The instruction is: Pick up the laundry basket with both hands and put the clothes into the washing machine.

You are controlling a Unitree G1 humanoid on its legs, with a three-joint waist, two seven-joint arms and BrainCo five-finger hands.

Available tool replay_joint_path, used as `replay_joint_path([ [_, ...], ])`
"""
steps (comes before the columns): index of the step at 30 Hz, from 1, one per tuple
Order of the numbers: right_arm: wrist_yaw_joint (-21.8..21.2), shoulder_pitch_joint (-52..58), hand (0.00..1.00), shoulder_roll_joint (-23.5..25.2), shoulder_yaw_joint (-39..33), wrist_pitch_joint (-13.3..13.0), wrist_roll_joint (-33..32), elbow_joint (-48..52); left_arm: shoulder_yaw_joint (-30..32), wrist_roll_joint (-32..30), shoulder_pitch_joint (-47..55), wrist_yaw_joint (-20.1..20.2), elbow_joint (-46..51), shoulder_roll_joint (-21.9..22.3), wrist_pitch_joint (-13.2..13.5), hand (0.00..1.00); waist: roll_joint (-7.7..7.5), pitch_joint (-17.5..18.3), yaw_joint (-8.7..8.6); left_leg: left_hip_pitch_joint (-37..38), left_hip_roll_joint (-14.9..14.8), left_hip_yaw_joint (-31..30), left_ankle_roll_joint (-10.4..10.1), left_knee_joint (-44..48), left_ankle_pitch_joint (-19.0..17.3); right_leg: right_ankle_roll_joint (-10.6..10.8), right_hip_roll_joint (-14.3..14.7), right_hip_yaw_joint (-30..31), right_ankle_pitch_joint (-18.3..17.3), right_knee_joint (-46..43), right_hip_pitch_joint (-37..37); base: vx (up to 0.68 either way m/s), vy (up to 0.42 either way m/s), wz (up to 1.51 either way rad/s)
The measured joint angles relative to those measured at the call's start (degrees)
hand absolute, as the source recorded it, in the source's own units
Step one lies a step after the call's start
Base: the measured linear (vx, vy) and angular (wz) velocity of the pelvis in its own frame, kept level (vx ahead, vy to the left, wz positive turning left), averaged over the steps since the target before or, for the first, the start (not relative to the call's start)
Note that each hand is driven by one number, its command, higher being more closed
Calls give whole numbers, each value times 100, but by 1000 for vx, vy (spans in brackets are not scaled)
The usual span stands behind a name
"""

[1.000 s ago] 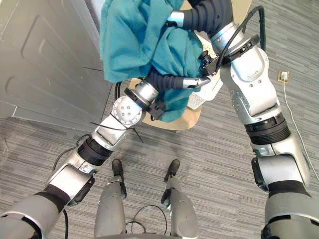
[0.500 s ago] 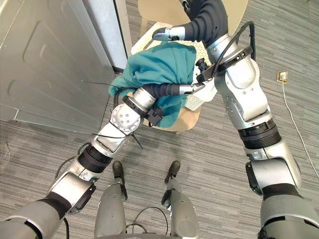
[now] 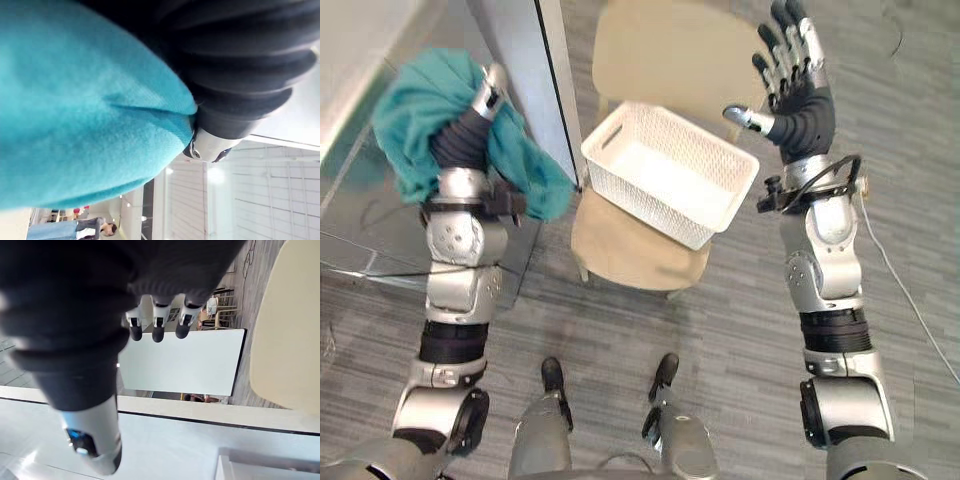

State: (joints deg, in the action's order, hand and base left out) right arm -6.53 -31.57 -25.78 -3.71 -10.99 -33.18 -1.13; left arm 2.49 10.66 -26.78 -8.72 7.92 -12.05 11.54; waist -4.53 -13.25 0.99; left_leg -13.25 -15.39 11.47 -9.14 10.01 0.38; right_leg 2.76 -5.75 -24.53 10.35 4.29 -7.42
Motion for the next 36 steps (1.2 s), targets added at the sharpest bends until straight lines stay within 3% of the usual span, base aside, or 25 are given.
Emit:
replay_joint_path([
  [3, 42, 300, 0, 173, -412, -3, 25, -10, 77, 0, 458, 5, 399, 64, 16, 100, 108, 128, 47, -24, -7, -353, -14, -3, 18, -18, 52, -320, -114, -22, 202, 11, -1, 56],
  [5, 298, 349, 0, 231, -678, -75, 242, -11, 220, 2, 574, -15, 434, 141, 11, 100, 231, 212, 53, -92, 28, -616, -4, -209, 254, -29, 20, -693, -283, -218, 226, -39, 6, 83],
  [7, 519, 472, 0, 236, -911, -135, 493, -22, 272, 2, 685, -27, 628, 276, 15, 100, 296, 249, 135, -180, 47, -623, 151, -387, 841, -209, -85, -930, -814, -963, 92, -90, -23, 115],
  [8, 541, 503, 0, 245, -992, -146, 602, -34, 274, 1, 764, -26, 708, 285, 18, 100, 277, 262, 116, -236, 80, -585, 194, -510, 1147, -387, -42, -935, -976, -1057, 89, -138, -71, 121],
  [9, 558, 519, 0, 260, -1040, -148, 674, -36, 300, 2, 853, -29, 779, 274, 26, 100, 258, 311, 102, -178, 103, -538, 277, -766, 1320, -391, -106, -1034, -984, -1014, 99, -135, -56, 99],
  [10, 568, 500, 0, 353, -1151, -160, 809, -23, 419, 1, 994, -37, 927, 316, 50, 100, 246, 335, 177, -345, -108, 124, 539, 280, 408, -373, -195, -1237, -962, -1124, 129, -72, -4, 79],
  [11, 629, 648, 0, 419, -1200, -165, 944, 53, 486, 0, 1178, -52, 1000, 376, 111, 100, 223, 344, 186, -350, -306, 760, 958, 1468, -350, -377, -329, -1347, -962, -1220, 183, -39, 41, 63],
  [12, 658, 767, 0, 432, -1240, -167, 999, 103, 495, -1, 1255, -50, 1000, 400, 128, 100, 232, 354, 168, -231, -414, 1016, 993, 1813, -525, -380, -403, -1406, -957, -1255, 240, -28, 86, 67],
  [15, 793, 1535, 0, 444, -1593, -168, 1357, 504, 436, -10, 1528, -21, 1006, 644, 147, 100, 451, 588, -94, 361, -1061, 1638, 847, 2555, -862, -246, -672, -1907, -869, -1337, 374, -77, 195, 93],
  [16, 825, 1813, 0, 487, -1871, -173, 1393, 676, 441, -15, 1609, -29, 1043, 785, 159, 100, 605, 689, -214, 557, -1232, 1782, 676, 2386, -829, -133, -774, -2150, -792, -1389, 368, -57, 227, 91],
  [17, 886, 1921, 0, 538, -2039, -172, 1480, 749, 440, -16, 1658, -22, 1071, 853, 159, 100, 685, 739, -276, 657, -1274, 1861, 295, 2134, -821, -74, -839, -2291, -754, -1441, 361, -53, 290, 126],
  [18, 968, 2064, 0, 664, -2369, -172, 1609, 824, 437, -27, 1742, -16, 1117, 989, 157, 100, 814, 823, -381, 722, -1126, 1914, -387, 1587, -1131, 34, -997, -2559, -619, -1500, 335, -87, 498, 121],
  [19, 1020, 2139, 0, 1019, -2577, -164, 1719, 836, 463, -28, 1837, -15, 1182, 920, 158, 100, 616, 848, -370, 589, -844, 1842, -231, 1546, -1259, 98, -1243, -2732, -458, -1500, 323, -89, 501, 110],
  [22, 969, 2368, 0, 1426, -2435, -142, 1952, 933, 599, -27, 2179, -13, 1188, 906, 138, 100, 352, 999, -318, 265, -207, 1395, 88, 1691, -1382, -16, -1898, -2872, -267, -1782, 429, -57, 438, 112],
  [23, 932, 2386, 0, 1491, -2370, -140, 2037, 947, 660, -35, 2316, -7, 1187, 936, 127, 100, 336, 1009, -318, 261, 117, 1161, 285, 1648, -1382, -198, -2327, -2604, -148, -2309, 411, 19, 349, 136],
  [24, 915, 2448, 0, 1494, -2344, -136, 2048, 948, 649, -37, 2388, -3, 1185, 1009, 114, 100, 346, 1001, -322, 317, 285, 1026, 373, 1557, -1351, -398, -2533, -2308, -33, -2653, 368, 44, 301, 133],
  [25, 883, 2595, 0, 1500, -2327, -123, 2061, 947, 613, -42, 2490, 0, 1186, 1131, 112, 100, 393, 982, -337, 429, 472, 823, 496, 1392, -1306, -815, -2698, -1632, 63, -3110, 183, 43, 187, 144],
  [26, 827, 2809, 0, 1600, -2309, -107, 2086, 970, 587, -47, 2593, 1, 1205, 1208, 167, 100, 525, 941, -357, 459, 547, 441, 674, 1204, -1266, -732, -2303, -345, -768, -3649, -117, 47, 121, 149],
  [27, 780, 2917, 0, 1655, -2307, -94, 2089, 1020, 588, -46, 2603, -2, 1204, 1193, 169, 100, 494, 946, -388, 463, 618, 261, 727, 1121, -1237, -624, -1989, 180, -1180, -3829, -235, 91, 42, 200],
  [28, 718, 3166, 0, 1750, -2307, -87, 2086, 1239, 587, -43, 2606, -2, 1199, 1181, 170, 100, 434, 917, -548, 465, 870, -257, 871, 944, -1187, -586, -1152, 1058, -1925, -3920, -415, 96, 2, 172],
  [30, 624, 3246, 0, 1805, -2325, -109, 2059, 1409, 529, -33, 2607, 0, 1136, 1190, 168, 100, 360, 758, -691, 567, 1087, -740, 870, 942, -1179, -502, -528, 1177, -2323, -3688, -531, 111, -36, 168],
  [31, 623, 3307, 0, 1805, -2330, -114, 2014, 1437, 411, -33, 2598, 1, 1025, 1197, 168, 100, 357, 704, -685, 588, 1152, -950, 850, 983, -1202, -458, -341, 1144, -2368, -3468, -617, 125, -131, 188],
  [32, 623, 3439, 0, 1804, -2338, -126, 1969, 1501, 172, -35, 2546, 7, 858, 1171, 153, 100, 361, 586, -735, 537, 1246, -1439, 742, 1205, -1305, -290, -111, 1160, -2133, -3011, -506, 99, -118, 159],
  [33, 626, 3496, 0, 1803, -2340, -130, 1967, 1499, 53, -34, 2547, 9, 772, 1210, 142, 100, 432, 569, -788, 452, 1265, -1571, 724, 1318, -1351, -187, -84, 914, -2069, -2820, -313, 179, -128, 147],
  [36, 627, 3538, 0, 1893, -2146, -91, 1918, 1494, -237, -42, 2532, 118, 768, 1209, 9, 100, 480, 485, -784, 758, 1250, -1255, 850, 887, -1088, -231, -414, 210, -2086, -3331, -255, 156, -86, 84],
])
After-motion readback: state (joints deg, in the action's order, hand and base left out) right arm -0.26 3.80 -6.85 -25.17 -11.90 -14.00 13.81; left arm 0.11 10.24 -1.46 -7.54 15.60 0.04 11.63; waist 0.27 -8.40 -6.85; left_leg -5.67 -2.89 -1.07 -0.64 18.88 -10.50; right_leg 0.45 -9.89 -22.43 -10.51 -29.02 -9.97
